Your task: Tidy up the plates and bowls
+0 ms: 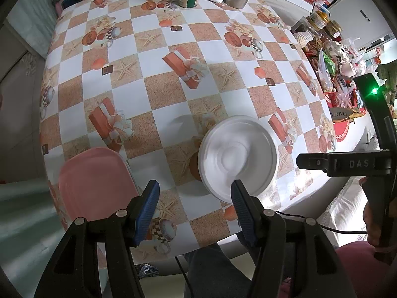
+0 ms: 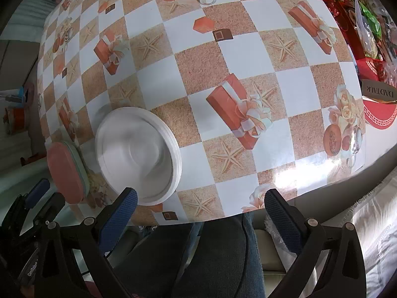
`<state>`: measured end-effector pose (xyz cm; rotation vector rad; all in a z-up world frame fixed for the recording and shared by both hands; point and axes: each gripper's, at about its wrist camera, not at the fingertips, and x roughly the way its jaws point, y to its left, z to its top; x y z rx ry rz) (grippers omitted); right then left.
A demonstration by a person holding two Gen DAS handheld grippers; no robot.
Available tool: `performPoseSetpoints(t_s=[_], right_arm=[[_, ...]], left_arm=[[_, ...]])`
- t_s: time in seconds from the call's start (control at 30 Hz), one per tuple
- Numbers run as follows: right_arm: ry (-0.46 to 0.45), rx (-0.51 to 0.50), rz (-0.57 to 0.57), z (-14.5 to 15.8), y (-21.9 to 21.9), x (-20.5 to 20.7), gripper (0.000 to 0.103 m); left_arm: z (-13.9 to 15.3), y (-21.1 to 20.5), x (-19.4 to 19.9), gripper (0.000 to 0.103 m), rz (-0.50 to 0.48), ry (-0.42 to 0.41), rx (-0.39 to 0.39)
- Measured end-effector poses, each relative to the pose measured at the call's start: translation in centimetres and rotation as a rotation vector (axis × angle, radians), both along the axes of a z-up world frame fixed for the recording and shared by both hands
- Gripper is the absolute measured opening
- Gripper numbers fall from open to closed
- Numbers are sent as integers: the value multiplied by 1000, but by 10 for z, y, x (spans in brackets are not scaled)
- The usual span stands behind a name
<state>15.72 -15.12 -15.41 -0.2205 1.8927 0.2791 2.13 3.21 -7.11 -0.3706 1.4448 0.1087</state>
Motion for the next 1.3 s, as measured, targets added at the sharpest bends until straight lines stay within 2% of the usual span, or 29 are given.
performPoseSetpoints(t_s=[1.3], right_arm=[[12,9,-21,-2,-8,-9,103]], left_arm=[[2,-16,1,66,-39,6,20]])
